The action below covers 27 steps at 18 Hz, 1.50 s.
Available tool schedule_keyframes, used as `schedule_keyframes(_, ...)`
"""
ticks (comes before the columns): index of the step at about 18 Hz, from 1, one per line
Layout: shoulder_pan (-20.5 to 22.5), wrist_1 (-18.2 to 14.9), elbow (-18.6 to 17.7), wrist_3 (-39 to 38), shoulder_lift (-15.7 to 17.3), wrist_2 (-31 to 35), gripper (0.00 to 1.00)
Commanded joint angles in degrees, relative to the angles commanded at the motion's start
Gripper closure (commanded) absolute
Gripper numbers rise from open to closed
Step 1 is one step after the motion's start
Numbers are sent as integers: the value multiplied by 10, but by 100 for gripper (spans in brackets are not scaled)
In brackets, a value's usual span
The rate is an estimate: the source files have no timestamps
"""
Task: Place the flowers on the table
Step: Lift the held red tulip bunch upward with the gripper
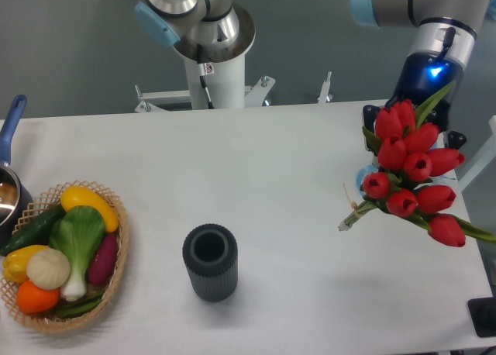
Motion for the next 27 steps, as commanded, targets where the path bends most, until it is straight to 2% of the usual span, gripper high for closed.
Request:
schedule_keyframes(8, -1, -1, -9, 0, 8, 5, 61)
schedule_keyframes(10, -1, -2, -9, 0, 12, 39, 61)
schedule_keyframes(14, -6, -4, -11, 0, 28, 127, 61)
schedule_keyframes(16, -13, -4, -16, 0, 40, 195, 61)
schedule_keyframes(20, -59, -7, -39, 25, 49, 342, 61)
schedule_keyframes(25, -114, -41, -52, 93, 41, 489, 61)
schedule_keyframes(27, -138, -42, -53, 112, 22, 552, 61)
